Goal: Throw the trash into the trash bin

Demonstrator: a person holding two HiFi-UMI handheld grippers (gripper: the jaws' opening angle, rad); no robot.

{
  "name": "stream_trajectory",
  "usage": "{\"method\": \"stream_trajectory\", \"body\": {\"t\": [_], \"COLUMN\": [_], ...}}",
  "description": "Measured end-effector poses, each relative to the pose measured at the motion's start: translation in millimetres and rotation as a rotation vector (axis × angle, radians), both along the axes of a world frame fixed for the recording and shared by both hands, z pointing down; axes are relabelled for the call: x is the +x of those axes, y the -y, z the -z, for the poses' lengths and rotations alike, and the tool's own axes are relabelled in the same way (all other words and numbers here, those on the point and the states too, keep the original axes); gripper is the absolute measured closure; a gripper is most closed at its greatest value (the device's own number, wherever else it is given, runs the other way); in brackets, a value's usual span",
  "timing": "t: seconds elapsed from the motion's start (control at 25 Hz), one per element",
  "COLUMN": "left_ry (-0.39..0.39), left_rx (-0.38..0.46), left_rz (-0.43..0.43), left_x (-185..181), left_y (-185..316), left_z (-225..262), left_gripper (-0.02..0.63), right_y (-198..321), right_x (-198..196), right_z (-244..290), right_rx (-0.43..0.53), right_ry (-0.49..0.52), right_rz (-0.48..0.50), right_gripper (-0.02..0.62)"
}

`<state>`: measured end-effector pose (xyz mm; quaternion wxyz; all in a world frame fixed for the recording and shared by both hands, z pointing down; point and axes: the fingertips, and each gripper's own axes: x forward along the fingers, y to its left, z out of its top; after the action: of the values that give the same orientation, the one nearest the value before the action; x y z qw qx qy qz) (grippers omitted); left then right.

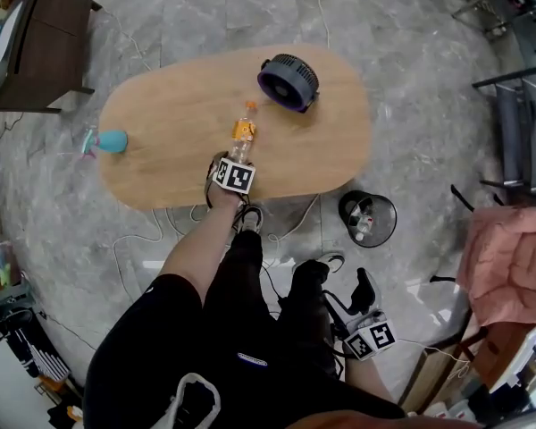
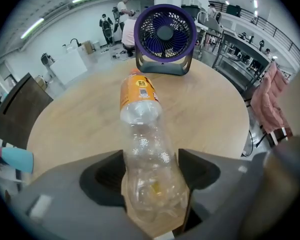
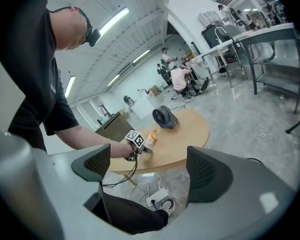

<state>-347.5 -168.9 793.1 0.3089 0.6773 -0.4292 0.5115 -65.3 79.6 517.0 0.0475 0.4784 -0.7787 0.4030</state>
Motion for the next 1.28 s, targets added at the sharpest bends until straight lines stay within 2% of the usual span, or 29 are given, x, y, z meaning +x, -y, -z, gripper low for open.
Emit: {"method": "stream_trajectory", "body": {"t": [0.08, 0.32, 0.56, 0.88, 1.28], "left_ry": [-0.015, -0.006, -0.068, -0.197, -0.287], "left_rx": [0.002, 0.066, 0.116, 0.157, 0.271], "left_rz": [0.006, -0.051, 0.023, 0.202, 0.220], "left_x": [-1, -7, -17, -37, -51], "left_y": [-1, 2, 1, -8, -6], "left_z": [3, 22, 41, 72, 130], "left_gripper": [0.268, 0.276, 0.285, 0.290, 0.290], "right_y": [2, 1, 4, 11, 17], "right_x": [-2, -14, -20, -23, -36], "right_z": [0, 2, 2, 5, 12], "right_rx": [0.005, 0.009, 0.016, 0.017, 0.038], "right_ry": [0.001, 0.014, 0.016, 0.005, 0.011], "right_rz": [0.004, 0.029, 0.037, 0.064, 0.087], "right_gripper": [0.091, 0.091, 0.091, 0.092, 0.091]}}
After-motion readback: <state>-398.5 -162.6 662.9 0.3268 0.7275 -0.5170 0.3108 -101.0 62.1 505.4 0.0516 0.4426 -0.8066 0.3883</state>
